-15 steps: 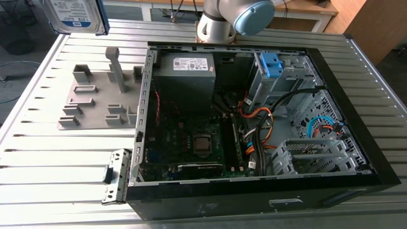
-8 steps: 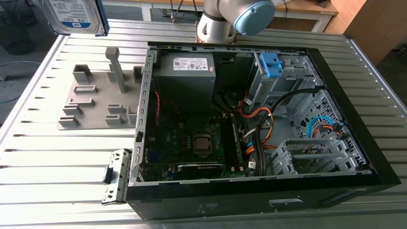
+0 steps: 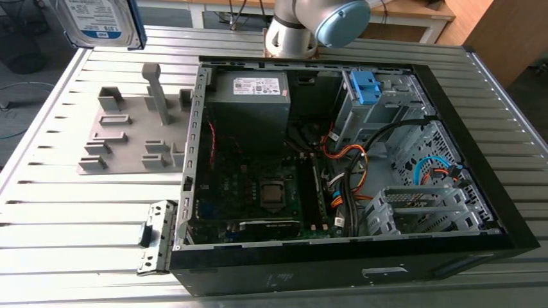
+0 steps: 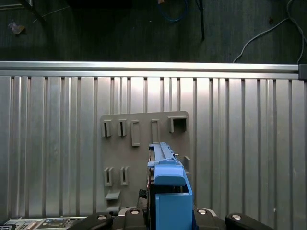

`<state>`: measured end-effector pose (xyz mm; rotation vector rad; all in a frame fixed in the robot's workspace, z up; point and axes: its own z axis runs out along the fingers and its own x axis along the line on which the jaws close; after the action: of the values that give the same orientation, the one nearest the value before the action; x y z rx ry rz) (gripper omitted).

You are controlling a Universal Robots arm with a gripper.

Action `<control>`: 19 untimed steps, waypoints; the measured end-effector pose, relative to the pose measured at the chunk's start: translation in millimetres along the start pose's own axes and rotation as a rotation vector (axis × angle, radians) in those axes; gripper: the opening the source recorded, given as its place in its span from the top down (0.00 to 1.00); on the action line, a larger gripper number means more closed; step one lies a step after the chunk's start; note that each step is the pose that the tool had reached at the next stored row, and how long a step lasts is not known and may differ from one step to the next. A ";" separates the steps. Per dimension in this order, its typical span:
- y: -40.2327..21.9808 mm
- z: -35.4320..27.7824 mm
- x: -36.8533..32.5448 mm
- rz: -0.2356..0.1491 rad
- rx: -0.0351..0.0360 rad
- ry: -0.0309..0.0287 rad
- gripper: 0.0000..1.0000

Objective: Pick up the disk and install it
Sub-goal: 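Pick up the disk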

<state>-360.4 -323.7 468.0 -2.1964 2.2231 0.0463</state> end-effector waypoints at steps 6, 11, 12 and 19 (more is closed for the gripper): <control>0.0 -0.1 2.6 0.000 -0.0001 0.0000 0.64; -0.1 -0.2 5.2 0.000 -0.0001 0.0000 0.64; -0.1 -0.3 5.7 0.000 -0.0002 0.0001 0.64; -0.1 -0.4 9.4 0.000 -0.0002 0.0001 0.64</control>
<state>-360.4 -333.1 468.1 -2.1966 2.2231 0.0464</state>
